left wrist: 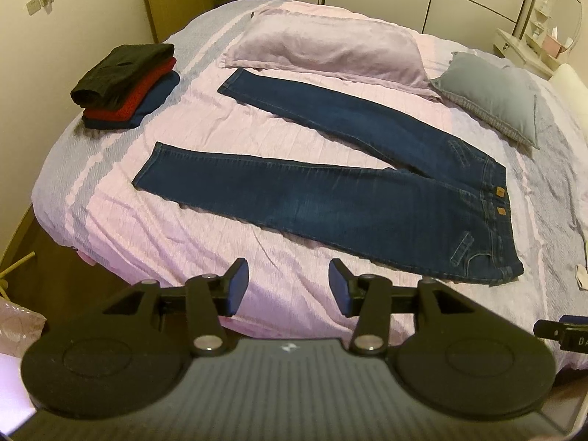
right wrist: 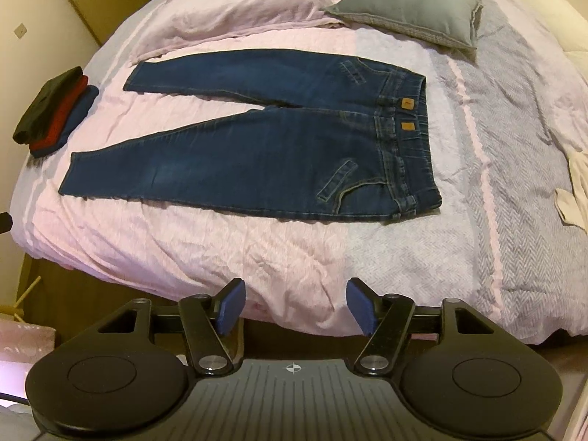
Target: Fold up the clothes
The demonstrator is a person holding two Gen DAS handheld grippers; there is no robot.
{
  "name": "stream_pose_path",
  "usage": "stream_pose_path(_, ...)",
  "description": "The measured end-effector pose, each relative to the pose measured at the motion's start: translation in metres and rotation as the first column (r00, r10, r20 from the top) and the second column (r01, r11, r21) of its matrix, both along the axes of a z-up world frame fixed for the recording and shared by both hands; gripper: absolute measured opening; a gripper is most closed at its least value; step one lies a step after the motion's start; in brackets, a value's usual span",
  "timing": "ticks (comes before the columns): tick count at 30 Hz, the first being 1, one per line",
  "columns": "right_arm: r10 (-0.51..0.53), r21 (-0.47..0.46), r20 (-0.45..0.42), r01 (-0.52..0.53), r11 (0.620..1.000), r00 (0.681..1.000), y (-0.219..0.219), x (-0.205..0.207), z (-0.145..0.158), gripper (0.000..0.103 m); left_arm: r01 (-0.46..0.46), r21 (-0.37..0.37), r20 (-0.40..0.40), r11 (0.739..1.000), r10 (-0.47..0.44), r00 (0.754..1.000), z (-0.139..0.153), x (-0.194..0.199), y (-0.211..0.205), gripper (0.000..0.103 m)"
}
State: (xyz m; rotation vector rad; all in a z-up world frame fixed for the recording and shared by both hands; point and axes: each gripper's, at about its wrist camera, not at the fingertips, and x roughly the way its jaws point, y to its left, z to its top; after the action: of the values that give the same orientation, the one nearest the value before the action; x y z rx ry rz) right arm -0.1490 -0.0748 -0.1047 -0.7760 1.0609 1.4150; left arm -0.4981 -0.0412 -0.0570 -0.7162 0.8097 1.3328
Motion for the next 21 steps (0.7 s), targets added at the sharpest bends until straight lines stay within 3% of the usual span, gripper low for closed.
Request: stream_pose_path(21,0.005,0.004,0.011,-0.005,1.0,1.0,0.0073,-0.0002,0.0006,0.066,0.007,-0.007,0.002,1.0,-0.007,1.0,-0.0036,0.0058,0.0057,0.046)
